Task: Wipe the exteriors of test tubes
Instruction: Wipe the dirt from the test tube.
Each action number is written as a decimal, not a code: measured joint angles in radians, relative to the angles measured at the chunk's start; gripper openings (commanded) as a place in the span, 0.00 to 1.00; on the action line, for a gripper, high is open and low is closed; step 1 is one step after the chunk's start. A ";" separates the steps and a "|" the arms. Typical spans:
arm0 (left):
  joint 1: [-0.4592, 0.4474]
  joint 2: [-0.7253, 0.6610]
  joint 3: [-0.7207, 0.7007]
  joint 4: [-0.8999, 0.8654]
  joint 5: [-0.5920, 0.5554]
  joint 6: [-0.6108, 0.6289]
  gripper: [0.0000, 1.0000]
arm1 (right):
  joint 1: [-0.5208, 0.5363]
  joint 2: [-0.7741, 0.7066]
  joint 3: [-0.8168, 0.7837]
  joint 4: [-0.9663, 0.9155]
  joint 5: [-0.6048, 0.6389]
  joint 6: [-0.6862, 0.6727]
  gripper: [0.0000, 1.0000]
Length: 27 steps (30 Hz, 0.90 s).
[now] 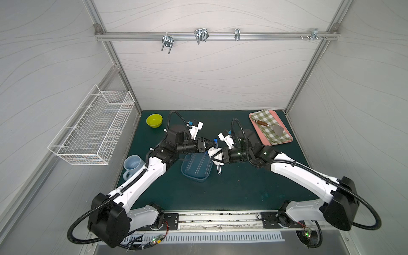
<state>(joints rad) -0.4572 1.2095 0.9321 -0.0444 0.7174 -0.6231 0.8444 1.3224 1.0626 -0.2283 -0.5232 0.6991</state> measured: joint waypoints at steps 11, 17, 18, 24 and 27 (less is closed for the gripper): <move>-0.013 0.011 -0.011 0.033 0.013 -0.026 0.32 | 0.042 0.020 0.011 0.003 -0.002 0.003 0.18; -0.017 0.011 -0.016 0.055 0.013 -0.037 0.22 | 0.047 0.023 0.011 0.003 0.002 0.004 0.18; -0.017 0.011 -0.017 0.057 0.013 -0.037 0.21 | 0.048 0.023 0.011 0.003 0.003 0.005 0.18; -0.023 0.011 -0.024 0.072 0.015 -0.062 0.14 | 0.052 0.035 0.011 0.003 0.016 0.000 0.19; -0.023 0.010 -0.028 0.072 0.014 -0.063 0.12 | 0.053 0.038 0.011 0.002 0.024 0.000 0.20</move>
<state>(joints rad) -0.4805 1.2198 0.9043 0.0280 0.7311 -0.6857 0.8974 1.3602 1.0737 -0.2268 -0.4992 0.6991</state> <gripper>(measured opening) 0.170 0.195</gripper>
